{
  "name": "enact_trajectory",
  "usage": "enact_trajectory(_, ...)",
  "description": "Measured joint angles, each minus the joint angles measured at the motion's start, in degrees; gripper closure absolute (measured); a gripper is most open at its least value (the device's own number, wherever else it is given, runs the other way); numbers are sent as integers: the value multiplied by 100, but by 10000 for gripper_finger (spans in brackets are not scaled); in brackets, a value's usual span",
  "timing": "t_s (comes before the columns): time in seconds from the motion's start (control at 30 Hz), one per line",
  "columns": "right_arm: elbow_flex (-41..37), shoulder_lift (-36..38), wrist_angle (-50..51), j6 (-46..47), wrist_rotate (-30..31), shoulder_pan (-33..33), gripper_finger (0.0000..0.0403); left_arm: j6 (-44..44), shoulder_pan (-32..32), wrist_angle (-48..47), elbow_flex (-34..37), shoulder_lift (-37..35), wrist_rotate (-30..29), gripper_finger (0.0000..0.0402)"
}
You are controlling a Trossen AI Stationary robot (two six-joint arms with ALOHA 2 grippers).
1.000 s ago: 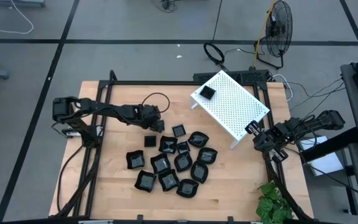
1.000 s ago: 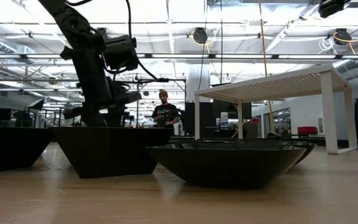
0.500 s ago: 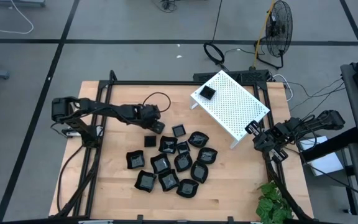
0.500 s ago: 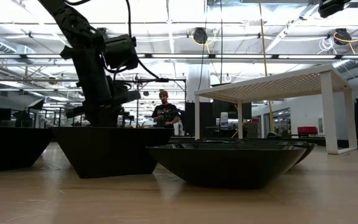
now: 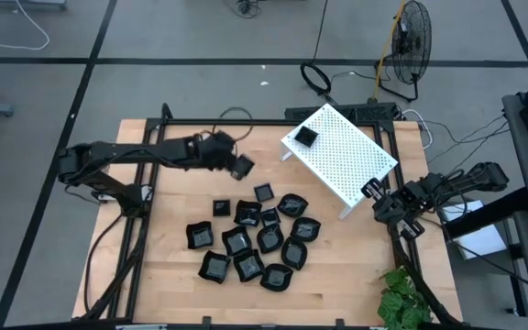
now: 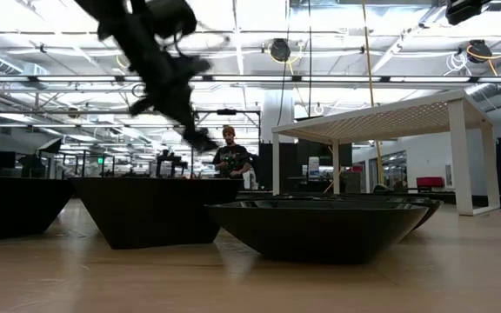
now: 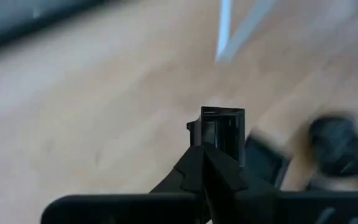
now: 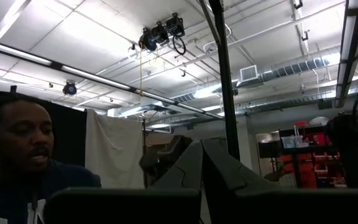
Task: Pick & Place Mini shaped plates
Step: Stack the black square plate on top of the other black square plate on the shelf
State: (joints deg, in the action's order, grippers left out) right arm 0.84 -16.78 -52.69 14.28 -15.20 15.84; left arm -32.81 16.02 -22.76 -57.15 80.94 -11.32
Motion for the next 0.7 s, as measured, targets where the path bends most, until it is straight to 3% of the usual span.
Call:
enact_trajectory(0.2,2,-1,121,-2,12,1,403,788,124,294,-999,-78,28,398)
enact_trajectory(0.37,2,0,245,-2,2,2,403,1266,343,732,-1727,146,641,397)
enact_trajectory(0.7,2,-2,385,-1,1,0,403,1499,765,943,-3235,1678,2141,398)
